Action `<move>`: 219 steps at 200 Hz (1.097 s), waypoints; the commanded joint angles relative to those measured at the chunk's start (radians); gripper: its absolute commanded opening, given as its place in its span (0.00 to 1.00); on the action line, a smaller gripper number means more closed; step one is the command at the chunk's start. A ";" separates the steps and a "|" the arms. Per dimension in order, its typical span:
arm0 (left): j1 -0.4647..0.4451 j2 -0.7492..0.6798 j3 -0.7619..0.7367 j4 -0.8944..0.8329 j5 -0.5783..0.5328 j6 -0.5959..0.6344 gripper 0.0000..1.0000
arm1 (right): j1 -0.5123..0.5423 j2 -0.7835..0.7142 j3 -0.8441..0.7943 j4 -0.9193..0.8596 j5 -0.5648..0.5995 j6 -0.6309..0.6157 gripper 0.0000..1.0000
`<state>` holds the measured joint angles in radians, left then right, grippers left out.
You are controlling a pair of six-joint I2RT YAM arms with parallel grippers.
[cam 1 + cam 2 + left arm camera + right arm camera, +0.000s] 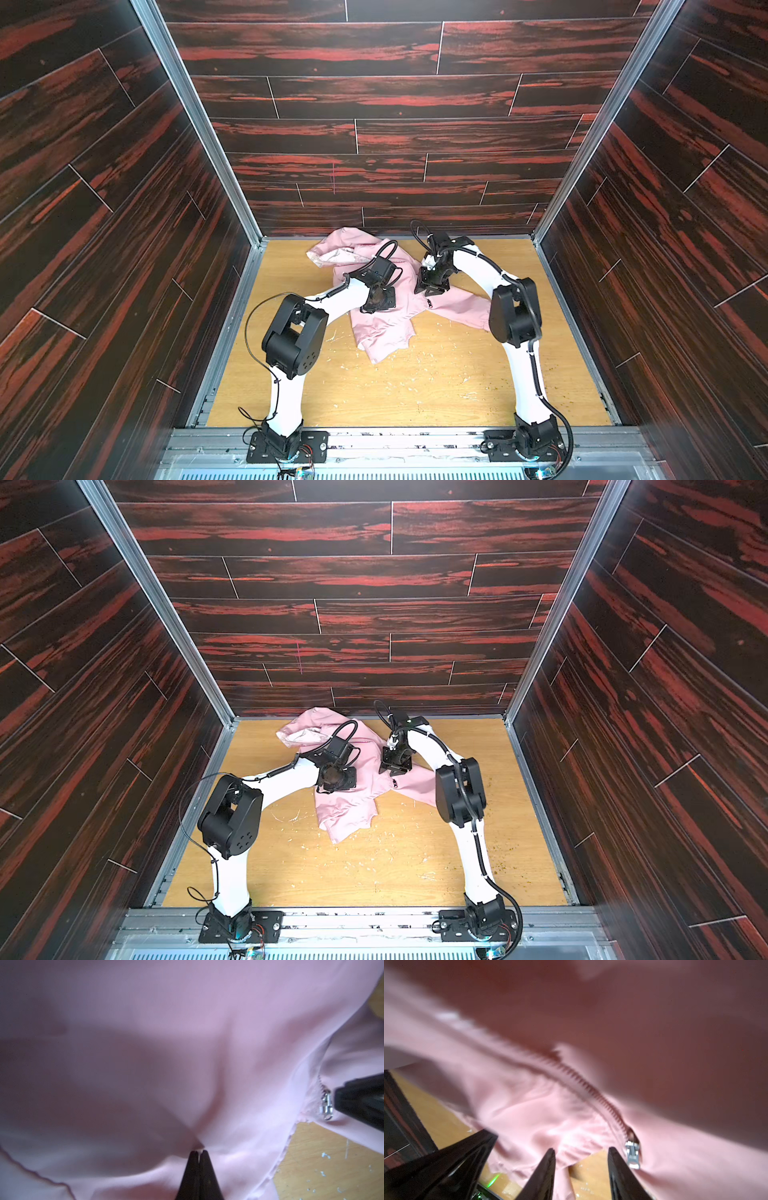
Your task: Zip up the jacket
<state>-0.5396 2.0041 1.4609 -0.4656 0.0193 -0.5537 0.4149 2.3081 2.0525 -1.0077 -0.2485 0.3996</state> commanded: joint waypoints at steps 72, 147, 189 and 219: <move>-0.046 -0.196 -0.090 -0.098 -0.036 -0.008 0.64 | -0.058 -0.201 -0.199 0.080 -0.028 0.035 0.44; -0.068 -0.346 -0.202 -0.137 0.087 -0.378 0.67 | -0.106 -0.296 -0.368 0.173 -0.088 0.082 0.46; -0.052 -0.350 -0.360 0.251 0.212 -0.749 0.68 | -0.110 -0.229 -0.327 0.272 -0.176 0.083 0.44; -0.057 -0.314 -0.363 0.305 0.226 -0.801 0.67 | -0.110 -0.164 -0.271 0.288 -0.190 0.019 0.43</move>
<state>-0.5968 1.6821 1.0969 -0.2878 0.2031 -1.2079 0.3035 2.0747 1.7233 -0.7589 -0.3908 0.4717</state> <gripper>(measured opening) 0.668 0.434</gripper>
